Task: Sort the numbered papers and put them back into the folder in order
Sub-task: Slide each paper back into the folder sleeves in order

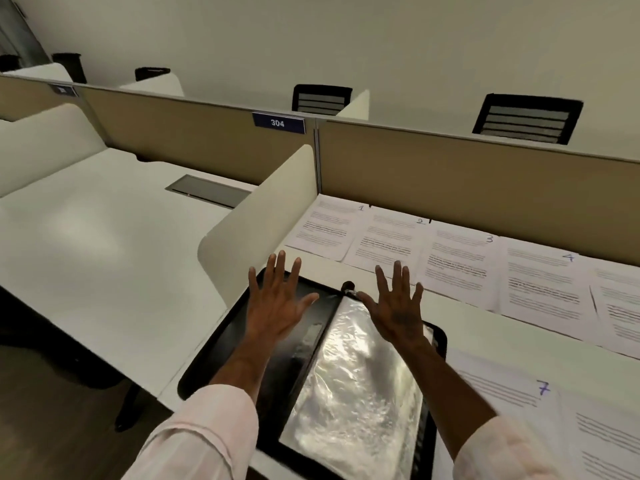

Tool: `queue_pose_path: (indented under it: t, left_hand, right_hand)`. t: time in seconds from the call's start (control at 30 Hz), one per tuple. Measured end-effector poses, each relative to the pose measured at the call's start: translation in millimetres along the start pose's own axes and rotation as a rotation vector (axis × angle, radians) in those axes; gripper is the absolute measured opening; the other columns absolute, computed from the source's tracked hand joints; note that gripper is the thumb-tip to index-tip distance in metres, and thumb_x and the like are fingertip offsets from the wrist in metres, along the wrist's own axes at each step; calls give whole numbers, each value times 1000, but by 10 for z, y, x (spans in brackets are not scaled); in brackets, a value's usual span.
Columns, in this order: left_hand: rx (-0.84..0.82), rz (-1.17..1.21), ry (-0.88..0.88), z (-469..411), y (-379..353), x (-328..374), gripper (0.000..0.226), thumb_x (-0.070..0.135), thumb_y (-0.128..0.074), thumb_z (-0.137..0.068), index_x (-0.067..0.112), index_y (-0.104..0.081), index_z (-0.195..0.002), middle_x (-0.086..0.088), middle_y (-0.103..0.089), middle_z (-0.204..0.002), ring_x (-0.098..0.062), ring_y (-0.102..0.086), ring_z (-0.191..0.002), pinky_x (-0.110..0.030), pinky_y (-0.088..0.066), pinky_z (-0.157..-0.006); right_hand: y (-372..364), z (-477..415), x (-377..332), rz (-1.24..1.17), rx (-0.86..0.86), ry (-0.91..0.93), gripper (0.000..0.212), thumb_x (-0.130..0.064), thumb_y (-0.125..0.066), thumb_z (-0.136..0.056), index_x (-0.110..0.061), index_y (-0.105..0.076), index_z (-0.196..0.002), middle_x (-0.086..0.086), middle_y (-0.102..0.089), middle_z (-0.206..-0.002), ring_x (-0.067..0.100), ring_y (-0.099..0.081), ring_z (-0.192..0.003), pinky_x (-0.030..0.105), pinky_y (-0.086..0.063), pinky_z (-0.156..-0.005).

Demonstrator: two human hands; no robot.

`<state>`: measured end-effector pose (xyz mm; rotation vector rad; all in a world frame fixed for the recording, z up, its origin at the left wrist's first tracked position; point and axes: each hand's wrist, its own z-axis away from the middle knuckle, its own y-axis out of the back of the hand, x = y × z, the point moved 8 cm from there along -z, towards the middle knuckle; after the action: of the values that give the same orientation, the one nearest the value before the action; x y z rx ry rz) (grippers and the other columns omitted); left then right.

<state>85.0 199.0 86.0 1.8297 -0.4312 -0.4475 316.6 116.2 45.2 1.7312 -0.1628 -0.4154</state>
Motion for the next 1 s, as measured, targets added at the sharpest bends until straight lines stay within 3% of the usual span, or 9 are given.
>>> queue_pose_path:
  t: [0.27,0.43,0.6,0.83,0.9,1.0]
  left_hand:
    - [-50,99,-159,-943,-508,-409,89,77,-19,-89,20,-13,-157,-12,-2,-164,-31,-3,-151,-61,-8,-118]
    - [-57,126,-232,-1614,-726,-619,86,74,-20,-91,17,-21,-156,-15,-12,-163,-33,-10,-150,-60,-12,-117]
    - [-135,161,-264,-2141,-1041,-691,86,75,-12,-91,20,-18,-157,-13,-10,-164,-32,-9,-151,-60,-15,-117]
    - [-235,221,-221,-2668,-1654,-683,87,78,-7,-87,26,-7,-157,-10,-1,-164,-30,-3,-151,-55,-10,-118]
    - [-292,252,-181,-2767,-1849,-642,89,78,-7,-85,26,-6,-157,-10,1,-164,-30,-1,-151,-52,-9,-119]
    - [-380,325,-93,-2872,-2118,-571,85,72,-29,-92,22,-6,-157,-11,1,-164,-31,-1,-151,-49,-12,-120]
  right_hand:
    - [-218,-713,-461,18,-30,-103,76,-67,-27,-95,-14,-39,-148,25,-27,-153,42,-26,-142,62,-31,-107]
    - [-334,-1153,-697,57,-18,-186,76,-68,-23,-95,-16,-41,-147,24,-29,-154,41,-28,-142,62,-30,-108]
    - [-470,-1605,-782,45,-20,-241,77,-69,-29,-92,-17,-40,-147,22,-29,-154,39,-30,-142,60,-35,-104]
    - [-770,-2193,-684,-42,-36,-287,75,-67,-32,-89,-14,-48,-141,21,-43,-146,39,-54,-119,47,-55,-78]
    - [-896,-2295,-578,-64,-19,-352,71,-62,-39,-92,-14,-45,-143,19,-41,-147,38,-51,-122,47,-53,-83]
    - [-1182,-2409,-411,-164,-120,-443,68,-51,-49,-95,-16,-28,-150,13,-27,-154,31,-31,-138,45,-40,-105]
